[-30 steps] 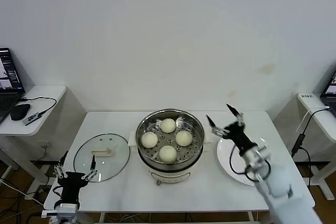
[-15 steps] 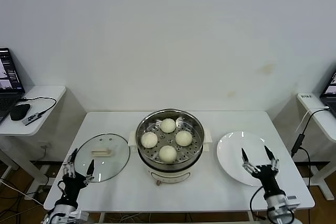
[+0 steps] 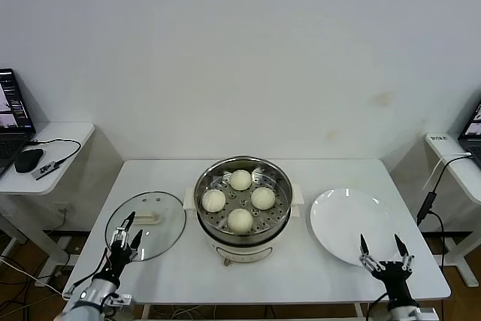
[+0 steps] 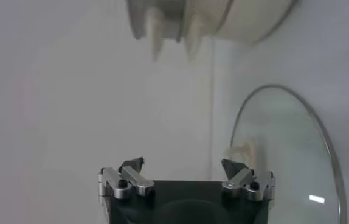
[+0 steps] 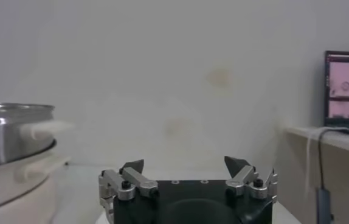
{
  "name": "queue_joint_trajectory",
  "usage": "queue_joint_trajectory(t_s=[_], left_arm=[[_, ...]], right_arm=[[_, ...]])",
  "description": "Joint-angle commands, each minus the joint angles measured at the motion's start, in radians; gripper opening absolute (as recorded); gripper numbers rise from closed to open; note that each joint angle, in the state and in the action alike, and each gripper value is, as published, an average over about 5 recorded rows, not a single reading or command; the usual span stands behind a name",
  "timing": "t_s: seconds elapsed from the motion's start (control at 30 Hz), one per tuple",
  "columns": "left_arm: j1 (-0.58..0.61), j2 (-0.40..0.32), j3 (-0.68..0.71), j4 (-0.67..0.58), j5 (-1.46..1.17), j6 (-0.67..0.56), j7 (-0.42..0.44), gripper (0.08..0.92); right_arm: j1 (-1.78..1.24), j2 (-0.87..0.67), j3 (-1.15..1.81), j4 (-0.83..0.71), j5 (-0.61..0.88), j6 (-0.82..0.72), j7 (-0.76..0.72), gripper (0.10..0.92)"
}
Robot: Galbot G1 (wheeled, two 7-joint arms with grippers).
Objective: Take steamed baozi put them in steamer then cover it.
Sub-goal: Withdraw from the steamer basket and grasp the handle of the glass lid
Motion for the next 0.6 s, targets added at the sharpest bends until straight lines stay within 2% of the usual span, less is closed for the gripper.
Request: queue_joint_trajectory(t_s=[0.03, 0.6], left_arm=[[-0.199, 0.021, 0.038, 0.209, 0.106, -0.014, 0.001, 0.823], [-0.341, 0.003, 0.082, 0.359, 0.112, -0.015, 0.014, 0.823]], right_arm=[[-0.035, 0.055, 0.022, 0.000, -0.032, 0.009, 0.000, 0.823], [-0.031, 0.064, 0.015, -0.016, -0.041, 0.004, -0.007, 0.823]])
